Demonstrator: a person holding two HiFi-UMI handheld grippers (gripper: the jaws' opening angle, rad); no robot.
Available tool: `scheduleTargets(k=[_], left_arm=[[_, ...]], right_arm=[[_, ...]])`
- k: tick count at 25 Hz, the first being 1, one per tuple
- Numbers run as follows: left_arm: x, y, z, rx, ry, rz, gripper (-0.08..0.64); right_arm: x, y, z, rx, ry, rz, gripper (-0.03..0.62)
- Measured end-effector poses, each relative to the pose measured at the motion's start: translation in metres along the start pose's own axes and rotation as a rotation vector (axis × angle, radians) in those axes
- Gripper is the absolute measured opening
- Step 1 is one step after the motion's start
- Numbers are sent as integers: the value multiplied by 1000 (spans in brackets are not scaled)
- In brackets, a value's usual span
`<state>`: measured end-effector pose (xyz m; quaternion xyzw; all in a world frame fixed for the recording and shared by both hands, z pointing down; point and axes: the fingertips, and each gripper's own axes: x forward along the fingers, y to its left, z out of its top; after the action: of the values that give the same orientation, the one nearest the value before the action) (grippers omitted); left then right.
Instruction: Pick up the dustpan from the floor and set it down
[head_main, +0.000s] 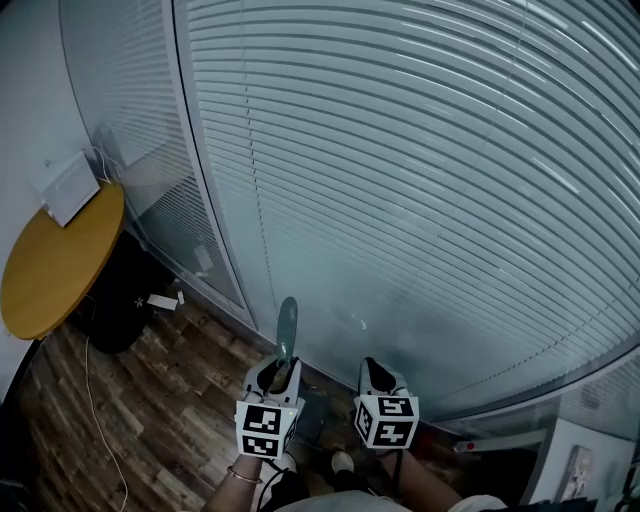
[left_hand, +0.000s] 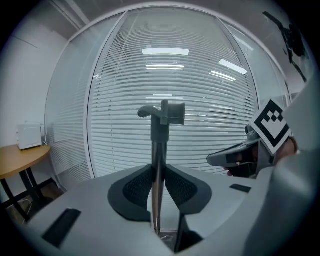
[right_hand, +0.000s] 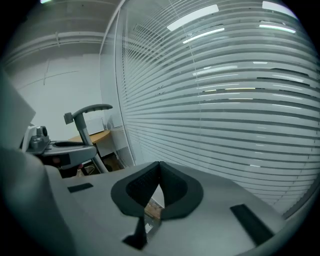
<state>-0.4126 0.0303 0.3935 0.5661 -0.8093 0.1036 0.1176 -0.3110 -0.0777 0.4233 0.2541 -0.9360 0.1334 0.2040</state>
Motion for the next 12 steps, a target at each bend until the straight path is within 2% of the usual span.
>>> scheduleTargets(k=[5,12], left_arm=[[8,5,9,0,30,-47,92],[21,13,-2,-16,66,-85,92]], right_arm=[[6,0,13,-5,54,-38,32],[17,-5,-2,13,107,-92,32]])
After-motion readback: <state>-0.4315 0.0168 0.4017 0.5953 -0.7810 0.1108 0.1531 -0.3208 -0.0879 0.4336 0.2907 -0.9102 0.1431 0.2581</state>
